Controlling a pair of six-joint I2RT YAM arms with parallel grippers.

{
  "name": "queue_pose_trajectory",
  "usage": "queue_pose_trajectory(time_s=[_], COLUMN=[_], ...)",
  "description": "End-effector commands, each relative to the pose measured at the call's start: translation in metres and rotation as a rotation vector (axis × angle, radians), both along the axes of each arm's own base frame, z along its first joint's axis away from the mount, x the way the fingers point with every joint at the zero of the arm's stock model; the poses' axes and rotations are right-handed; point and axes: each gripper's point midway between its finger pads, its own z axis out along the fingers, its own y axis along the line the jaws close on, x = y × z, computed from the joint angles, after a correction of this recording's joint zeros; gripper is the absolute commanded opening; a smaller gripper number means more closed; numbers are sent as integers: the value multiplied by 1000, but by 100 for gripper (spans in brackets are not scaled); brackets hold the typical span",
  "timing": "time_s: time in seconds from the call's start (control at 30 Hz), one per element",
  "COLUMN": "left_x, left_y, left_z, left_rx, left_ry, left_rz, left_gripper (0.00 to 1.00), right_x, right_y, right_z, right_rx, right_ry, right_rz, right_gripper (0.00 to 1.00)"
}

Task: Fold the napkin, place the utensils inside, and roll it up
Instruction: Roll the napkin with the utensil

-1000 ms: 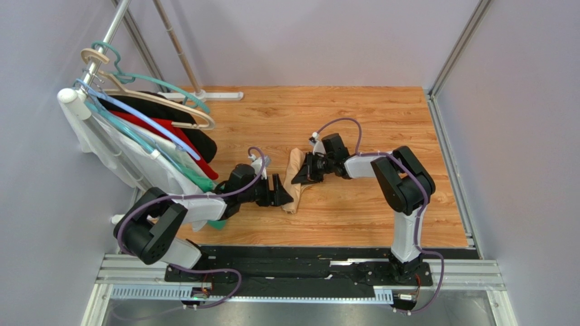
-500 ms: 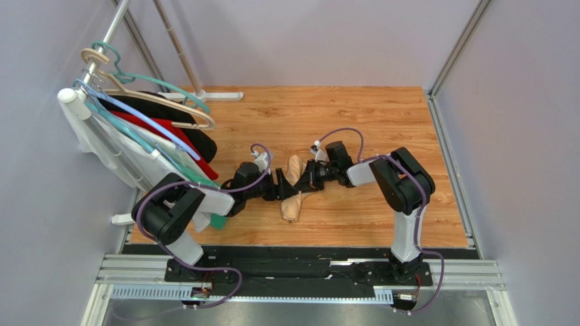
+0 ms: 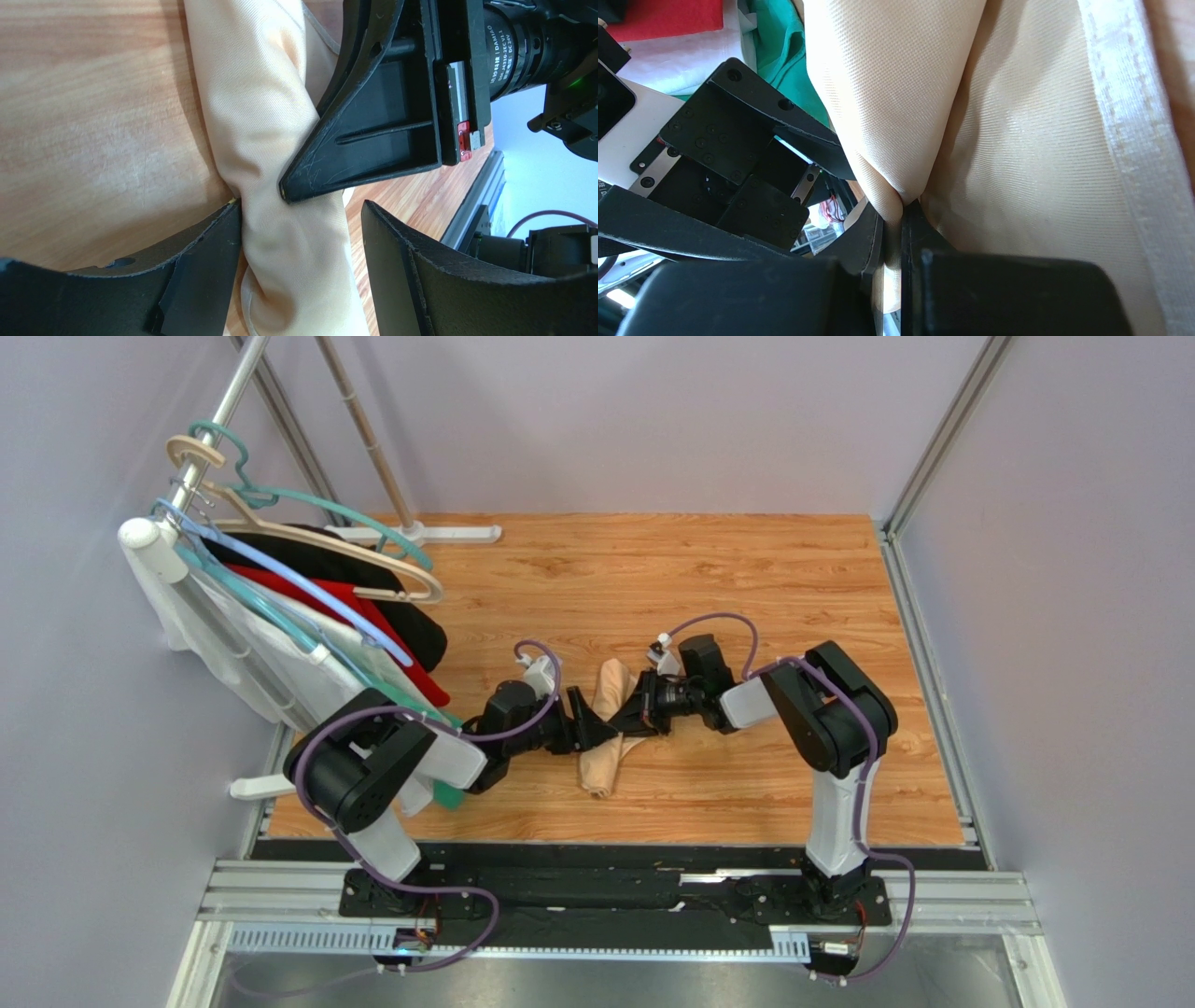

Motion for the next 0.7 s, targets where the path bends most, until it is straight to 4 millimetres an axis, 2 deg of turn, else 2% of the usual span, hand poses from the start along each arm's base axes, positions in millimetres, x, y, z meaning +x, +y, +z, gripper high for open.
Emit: queue_pose_trajectory(time_s=[0.0, 0.2, 0.3, 0.4, 0.57, 0.67], left_x=[-43, -66, -71, -67, -71, -71], left_y=[28, 48, 50, 36, 11, 11], left_z=[-53, -66, -69, -57, -39, -31], left_rx=[156, 181, 176, 107, 44, 14], left_ry=[211, 274, 286, 257, 233, 220], left_rz=[4, 32, 31, 2, -48, -38], left_gripper=[72, 73, 74, 74, 73, 65], right_x=[7, 8, 8, 7, 9, 10], right_y=[5, 4, 5, 7, 8, 7], right_z=[21, 23, 29, 34, 40, 40], right_rx=[44, 51, 77, 102, 113, 108], right_ry=[-29, -26, -21, -16, -33, -38], right_rz=[2, -3, -9, -14, -16, -17], right_gripper=[0, 0, 0, 0, 0, 0])
